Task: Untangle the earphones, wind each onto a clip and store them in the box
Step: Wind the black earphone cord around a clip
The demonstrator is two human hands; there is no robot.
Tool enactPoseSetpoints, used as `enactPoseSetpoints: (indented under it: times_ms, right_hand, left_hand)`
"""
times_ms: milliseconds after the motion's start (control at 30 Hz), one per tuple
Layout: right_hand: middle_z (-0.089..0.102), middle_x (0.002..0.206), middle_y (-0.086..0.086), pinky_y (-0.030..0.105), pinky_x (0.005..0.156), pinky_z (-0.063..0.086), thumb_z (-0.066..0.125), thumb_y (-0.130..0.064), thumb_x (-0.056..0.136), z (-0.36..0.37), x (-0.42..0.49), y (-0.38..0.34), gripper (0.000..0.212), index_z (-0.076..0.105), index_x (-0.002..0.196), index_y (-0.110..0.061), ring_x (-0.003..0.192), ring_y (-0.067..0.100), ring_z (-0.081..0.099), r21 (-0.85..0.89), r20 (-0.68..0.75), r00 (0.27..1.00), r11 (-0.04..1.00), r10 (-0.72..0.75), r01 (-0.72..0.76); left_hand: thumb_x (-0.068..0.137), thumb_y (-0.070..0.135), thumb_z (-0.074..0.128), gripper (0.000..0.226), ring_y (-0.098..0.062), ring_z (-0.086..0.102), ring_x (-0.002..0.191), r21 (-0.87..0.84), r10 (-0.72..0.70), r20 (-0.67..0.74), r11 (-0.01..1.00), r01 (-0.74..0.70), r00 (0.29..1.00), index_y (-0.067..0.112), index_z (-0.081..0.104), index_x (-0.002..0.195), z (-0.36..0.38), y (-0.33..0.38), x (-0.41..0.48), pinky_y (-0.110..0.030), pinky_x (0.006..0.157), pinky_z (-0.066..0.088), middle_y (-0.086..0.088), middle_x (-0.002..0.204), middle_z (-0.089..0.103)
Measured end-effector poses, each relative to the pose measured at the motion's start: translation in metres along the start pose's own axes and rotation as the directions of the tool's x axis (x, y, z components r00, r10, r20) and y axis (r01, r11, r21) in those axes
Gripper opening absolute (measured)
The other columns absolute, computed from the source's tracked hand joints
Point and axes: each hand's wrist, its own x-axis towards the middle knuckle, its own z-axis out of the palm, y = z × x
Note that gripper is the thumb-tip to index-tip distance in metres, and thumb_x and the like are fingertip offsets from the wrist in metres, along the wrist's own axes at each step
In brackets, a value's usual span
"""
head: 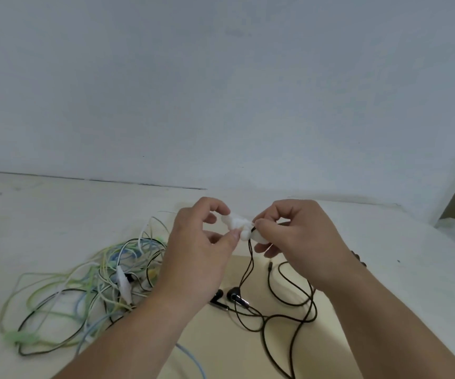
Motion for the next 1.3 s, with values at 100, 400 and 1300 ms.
enactPoseSetpoints:
  times_ms: [100, 400, 1300]
  right_hand:
    - [0.074, 0.076, 0.005, 0.025, 0.053, 0.054, 0.065, -0.007, 0.085, 0.003, -0.001, 0.0, 0.019, 0.065, 0.066, -0.006, 0.06, 0.016, 0.072, -0.038, -0.044, 0.999, 0.999, -0.021, 0.019]
    - [0.067, 0.069, 0.001, 0.017, 0.05, 0.047, 0.066, -0.021, 0.094, -0.009, -0.001, -0.004, 0.026, 0.066, 0.074, -0.005, 0.058, 0.009, 0.063, 0.058, 0.061, 0.997, 0.997, 0.047, -0.051]
    - [0.052, 0.065, -0.001, 0.025, 0.05, 0.042, 0.059, -0.028, 0.097, -0.058, 0.02, 0.026, 0.026, 0.061, 0.074, -0.015, 0.048, 0.013, 0.046, 0.544, -0.626, 0.629, 0.836, 0.461, -0.071]
  left_hand:
    - [0.083, 0.005, 0.071, 0.037, -0.01, 0.07, 0.078, 0.011, 0.04, 0.059, 0.999, -0.041, 0.997, 0.039, 0.062, 0.094, 0.001, 0.0, -0.003, -0.02, 0.062, 0.05, 0.006, 0.108, 0.058]
    - [0.076, 0.021, 0.083, 0.019, -0.006, 0.05, 0.045, 0.076, -0.043, 0.24, 0.997, 0.026, 0.97, 0.026, 0.064, 0.079, -0.006, 0.003, 0.001, -0.014, 0.051, 0.038, -0.003, 0.066, 0.069]
    - [0.086, -0.001, 0.061, 0.025, -0.015, 0.063, 0.059, 0.095, -0.091, 0.41, 0.994, 0.057, 0.908, 0.023, 0.067, 0.09, -0.031, 0.015, 0.009, -0.034, 0.066, 0.041, -0.008, 0.074, 0.075]
